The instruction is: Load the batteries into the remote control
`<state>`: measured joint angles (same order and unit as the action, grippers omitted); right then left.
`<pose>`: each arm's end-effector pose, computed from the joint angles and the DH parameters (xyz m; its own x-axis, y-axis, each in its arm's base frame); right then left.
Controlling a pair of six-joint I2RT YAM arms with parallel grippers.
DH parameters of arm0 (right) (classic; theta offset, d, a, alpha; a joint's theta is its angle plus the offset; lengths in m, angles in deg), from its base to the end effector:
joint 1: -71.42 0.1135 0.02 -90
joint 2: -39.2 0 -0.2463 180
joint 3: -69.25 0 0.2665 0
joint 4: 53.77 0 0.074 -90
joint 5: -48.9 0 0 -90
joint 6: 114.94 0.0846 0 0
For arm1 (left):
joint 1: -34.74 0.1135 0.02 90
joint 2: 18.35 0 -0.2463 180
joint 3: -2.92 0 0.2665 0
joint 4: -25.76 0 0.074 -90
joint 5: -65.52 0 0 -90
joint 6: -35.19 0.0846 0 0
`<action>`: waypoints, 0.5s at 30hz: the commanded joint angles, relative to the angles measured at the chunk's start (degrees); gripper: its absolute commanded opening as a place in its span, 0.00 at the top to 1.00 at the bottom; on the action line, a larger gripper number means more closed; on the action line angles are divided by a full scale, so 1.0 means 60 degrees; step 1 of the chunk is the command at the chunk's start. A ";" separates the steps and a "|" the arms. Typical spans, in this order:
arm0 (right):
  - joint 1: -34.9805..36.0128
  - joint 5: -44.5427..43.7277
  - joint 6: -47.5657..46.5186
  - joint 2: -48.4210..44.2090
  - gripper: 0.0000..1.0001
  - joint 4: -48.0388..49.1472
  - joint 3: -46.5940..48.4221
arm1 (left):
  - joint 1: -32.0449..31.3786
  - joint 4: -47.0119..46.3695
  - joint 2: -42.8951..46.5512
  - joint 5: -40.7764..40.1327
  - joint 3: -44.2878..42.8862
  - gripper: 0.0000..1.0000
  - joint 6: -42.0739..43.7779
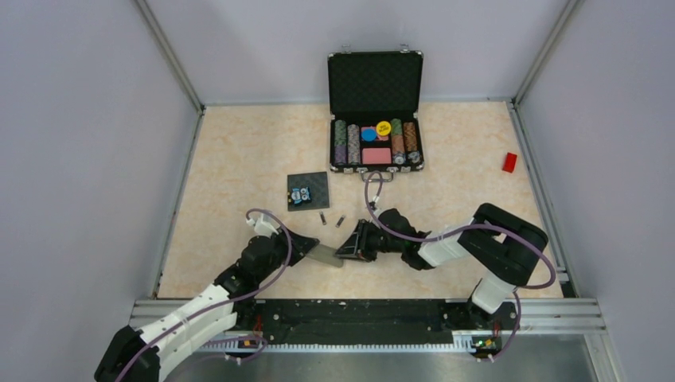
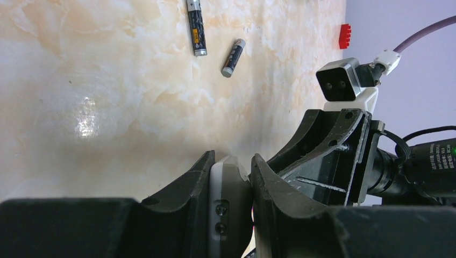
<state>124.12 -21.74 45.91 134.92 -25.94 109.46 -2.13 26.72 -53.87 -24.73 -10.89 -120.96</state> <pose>0.1787 0.2808 0.0675 -0.9694 0.1983 -0.1450 -0.0386 0.4600 0.8871 0.1710 -0.1278 0.0969 -0.6705 -0.6404 -0.3746 -0.0407 0.5360 -0.8433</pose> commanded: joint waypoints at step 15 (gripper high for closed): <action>0.0194 -0.0104 0.0058 -0.2075 0.71 0.0040 0.0896 | -0.0272 0.2858 0.1239 -0.0192 0.0706 1.00 0.0841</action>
<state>124.56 -22.31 46.76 127.71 -30.51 109.60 -2.52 35.20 -46.16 -27.03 -10.89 -120.22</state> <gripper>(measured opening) 0.287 0.330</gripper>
